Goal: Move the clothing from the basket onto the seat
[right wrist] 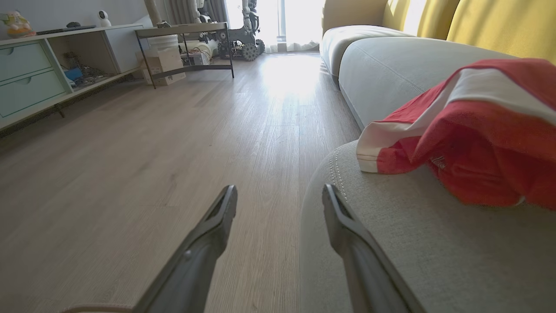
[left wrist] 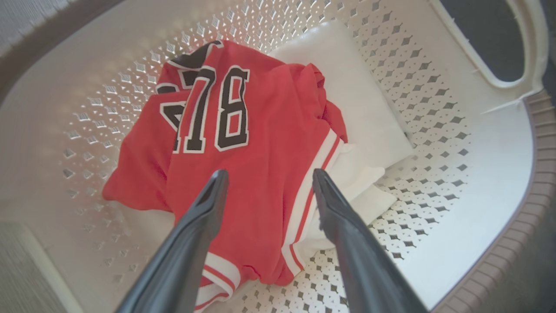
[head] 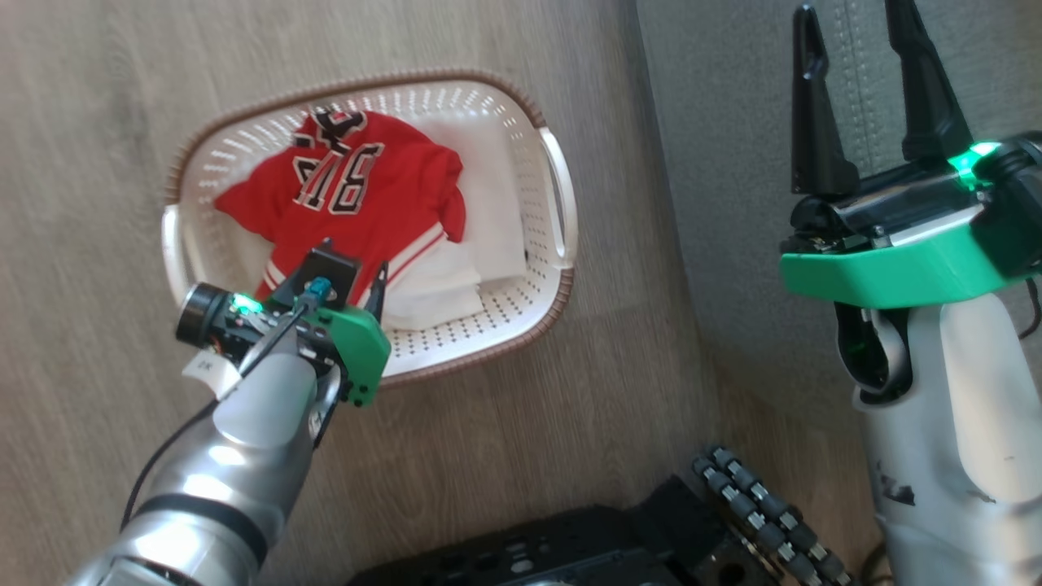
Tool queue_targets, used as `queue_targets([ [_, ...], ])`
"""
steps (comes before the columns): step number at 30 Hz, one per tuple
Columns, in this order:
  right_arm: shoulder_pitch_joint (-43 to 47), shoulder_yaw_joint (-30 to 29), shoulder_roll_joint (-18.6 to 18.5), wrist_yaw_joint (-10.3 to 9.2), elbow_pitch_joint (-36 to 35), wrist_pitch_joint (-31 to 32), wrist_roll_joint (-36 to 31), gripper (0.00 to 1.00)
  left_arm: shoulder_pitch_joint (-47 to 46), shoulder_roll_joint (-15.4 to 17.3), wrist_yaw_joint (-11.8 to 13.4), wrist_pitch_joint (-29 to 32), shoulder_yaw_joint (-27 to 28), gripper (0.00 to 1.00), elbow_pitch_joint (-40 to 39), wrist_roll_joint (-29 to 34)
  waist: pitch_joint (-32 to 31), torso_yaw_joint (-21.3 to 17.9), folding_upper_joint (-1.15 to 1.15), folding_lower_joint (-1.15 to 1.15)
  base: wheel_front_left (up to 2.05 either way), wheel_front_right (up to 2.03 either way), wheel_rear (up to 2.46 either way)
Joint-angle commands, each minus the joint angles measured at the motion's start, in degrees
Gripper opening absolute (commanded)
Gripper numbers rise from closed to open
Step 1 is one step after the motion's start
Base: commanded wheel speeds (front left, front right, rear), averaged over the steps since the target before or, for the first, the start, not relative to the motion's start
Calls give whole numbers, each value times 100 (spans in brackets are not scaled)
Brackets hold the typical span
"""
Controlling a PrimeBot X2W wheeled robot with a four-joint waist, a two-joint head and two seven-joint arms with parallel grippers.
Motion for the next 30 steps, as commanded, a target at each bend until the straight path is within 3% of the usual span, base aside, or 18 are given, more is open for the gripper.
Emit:
queue_targets([
  [1, 35, 159, 31, -2, -216, -37, 55, 100, -6, 37, 30, -6, 47, 100, 41, 37, 200, -133, 0, -1, 0, 0, 0],
  [30, -158, 427, 31, -2, -561, -37, 319, 100, -970, 29, 266, 613, -403, 100, 537, 202, 989, -475, 0, -1, 0, 0, 0],
])
